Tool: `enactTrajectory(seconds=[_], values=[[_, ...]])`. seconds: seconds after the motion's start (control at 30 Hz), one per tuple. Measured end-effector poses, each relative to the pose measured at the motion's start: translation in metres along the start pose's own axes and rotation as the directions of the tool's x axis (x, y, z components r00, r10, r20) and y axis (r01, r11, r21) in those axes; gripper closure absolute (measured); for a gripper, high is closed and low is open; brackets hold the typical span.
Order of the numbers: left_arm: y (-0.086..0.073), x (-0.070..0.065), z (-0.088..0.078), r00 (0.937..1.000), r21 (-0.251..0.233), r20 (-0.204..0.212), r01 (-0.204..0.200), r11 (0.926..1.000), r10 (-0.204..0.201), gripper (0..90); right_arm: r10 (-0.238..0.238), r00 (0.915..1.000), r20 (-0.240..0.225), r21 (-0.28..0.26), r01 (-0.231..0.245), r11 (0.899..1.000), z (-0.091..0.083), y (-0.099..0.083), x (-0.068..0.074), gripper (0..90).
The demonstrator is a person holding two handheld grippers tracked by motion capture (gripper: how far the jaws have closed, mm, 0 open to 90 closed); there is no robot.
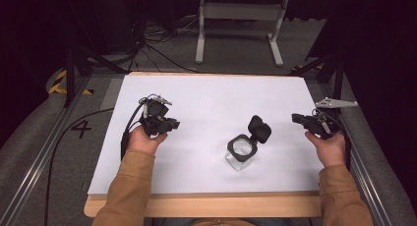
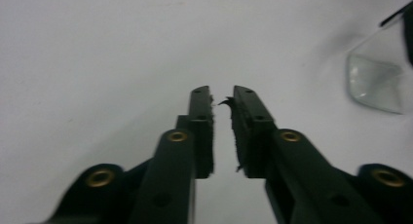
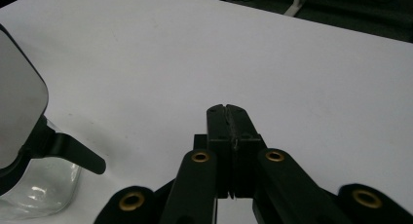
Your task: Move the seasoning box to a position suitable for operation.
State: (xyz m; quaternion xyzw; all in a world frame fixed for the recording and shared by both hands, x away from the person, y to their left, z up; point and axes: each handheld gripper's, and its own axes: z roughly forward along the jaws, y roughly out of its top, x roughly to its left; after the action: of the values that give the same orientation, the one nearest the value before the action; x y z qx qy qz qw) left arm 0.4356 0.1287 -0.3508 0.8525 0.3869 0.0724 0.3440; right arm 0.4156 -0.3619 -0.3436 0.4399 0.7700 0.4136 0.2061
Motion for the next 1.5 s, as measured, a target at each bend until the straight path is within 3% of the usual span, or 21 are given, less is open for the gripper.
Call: enactTrajectory(seconds=[0.03,0.13,0.17,0.23,0.3,0.33,0.4,0.43,0.5,0.53,0.57,0.7,0.9,0.97,1.1,1.13,1.23,1.3,1.33,1.47,1.5], values=[[0.003,-0.005,-0.001,0.9995,0.013,-0.01,-0.028,0.9995,0.028,87.6,-0.003,1.0,-0.006,0.001,0.003,1.0,-0.001,0.001,0.001,89.4],[0.007,-0.018,-0.003,0.9972,0.011,0.012,-0.074,0.9972,0.074,89.5,-0.014,0.9997,-0.019,-0.009,0.014,1.0,-0.003,0.003,0.004,89.3],[0.007,-0.018,-0.003,0.9972,0.011,0.012,-0.074,0.9972,0.074,89.6,-0.014,0.9997,-0.019,-0.009,0.014,1.0,-0.003,0.003,0.004,89.3],[0.011,-0.03,-0.006,0.9912,0.012,0.06,-0.119,0.9928,0.118,89.7,-0.017,0.9993,-0.033,-0.021,0.016,1.0,-0.005,0.005,0.007,89.1],[0.013,-0.038,-0.007,0.9853,0.021,0.091,-0.147,0.9889,0.144,89.7,-0.016,0.999,-0.042,-0.03,0.015,0.999,-0.007,0.005,0.008,89.1],[0.013,-0.038,-0.007,0.9853,0.021,0.091,-0.147,0.9889,0.144,89.8,-0.016,0.999,-0.042,-0.03,0.015,0.999,-0.007,0.005,0.008,89.1],[0.016,-0.049,-0.006,0.9754,0.031,0.126,-0.186,0.982,0.181,89.8,-0.025,0.9986,-0.046,-0.037,0.024,0.999,-0.009,0.007,0.011,89.1],[0.018,-0.059,-0.002,0.9649,0.032,0.159,-0.217,0.9757,0.209,89.8,-0.032,0.9979,-0.056,-0.044,0.029,0.999,-0.011,0.009,0.014,89.0],[0.02,-0.067,0.002,0.9525,0.044,0.191,-0.25,0.9673,0.237,89.9,-0.04,0.9968,-0.069,-0.048,0.036,0.998,-0.012,0.011,0.018,88.9],[0.021,-0.072,0.006,0.9426,0.054,0.209,-0.277,0.9594,0.26,89.8,-0.042,0.9964,-0.074,-0.051,0.039,0.998,-0.012,0.011,0.02,88.9],[0.021,-0.072,0.006,0.9426,0.054,0.209,-0.277,0.9594,0.26,89.8,-0.042,0.9964,-0.074,-0.051,0.039,0.998,-0.012,0.011,0.02,88.9],[0.022,-0.083,0.013,0.9297,0.066,0.239,-0.304,0.9505,0.28,89.8,-0.059,0.9945,-0.087,-0.045,0.055,0.997,-0.01,0.013,0.024,88.6],[0.023,-0.102,0.022,0.9031,0.094,0.271,-0.369,0.9245,0.333,89.8,-0.057,0.991,-0.121,-0.043,0.052,0.998,-0.009,0.014,0.028,87.5],[0.023,-0.107,0.027,0.8977,0.096,0.287,-0.374,0.9224,0.334,89.8,-0.057,0.9896,-0.132,-0.05,0.051,0.997,-0.01,0.015,0.03,87.4],[0.022,-0.114,0.04,0.9031,0.107,0.291,-0.359,0.9274,0.316,89.9,-0.064,0.9876,-0.144,-0.053,0.057,0.997,-0.011,0.017,0.034,87.4],[0.022,-0.116,0.043,0.9032,0.114,0.29,-0.361,0.9257,0.316,89.9,-0.064,0.9872,-0.146,-0.052,0.057,0.997,-0.011,0.017,0.036,87.4],[0.021,-0.121,0.05,0.8984,0.143,0.306,-0.37,0.9179,0.315,89.9,-0.074,0.9865,-0.146,-0.054,0.067,0.996,-0.011,0.018,0.038,87.5],[0.02,-0.124,0.054,0.8978,0.151,0.318,-0.365,0.9186,0.304,89.9,-0.079,0.9853,-0.152,-0.056,0.071,0.996,-0.01,0.019,0.04,87.5],[0.02,-0.124,0.056,0.8951,0.158,0.322,-0.372,0.9146,0.309,89.9,-0.078,0.9853,-0.152,-0.055,0.071,0.996,-0.01,0.019,0.041,87.5],[0.019,-0.128,0.064,0.8929,0.174,0.335,-0.373,0.9113,0.301,89.9,-0.088,0.983,-0.161,-0.05,0.081,0.995,-0.008,0.019,0.046,87.4],[0.018,-0.128,0.066,0.8903,0.186,0.338,-0.381,0.9058,0.305,89.9,-0.093,0.9824,-0.162,-0.053,0.086,0.995,-0.007,0.019,0.046,87.4]])
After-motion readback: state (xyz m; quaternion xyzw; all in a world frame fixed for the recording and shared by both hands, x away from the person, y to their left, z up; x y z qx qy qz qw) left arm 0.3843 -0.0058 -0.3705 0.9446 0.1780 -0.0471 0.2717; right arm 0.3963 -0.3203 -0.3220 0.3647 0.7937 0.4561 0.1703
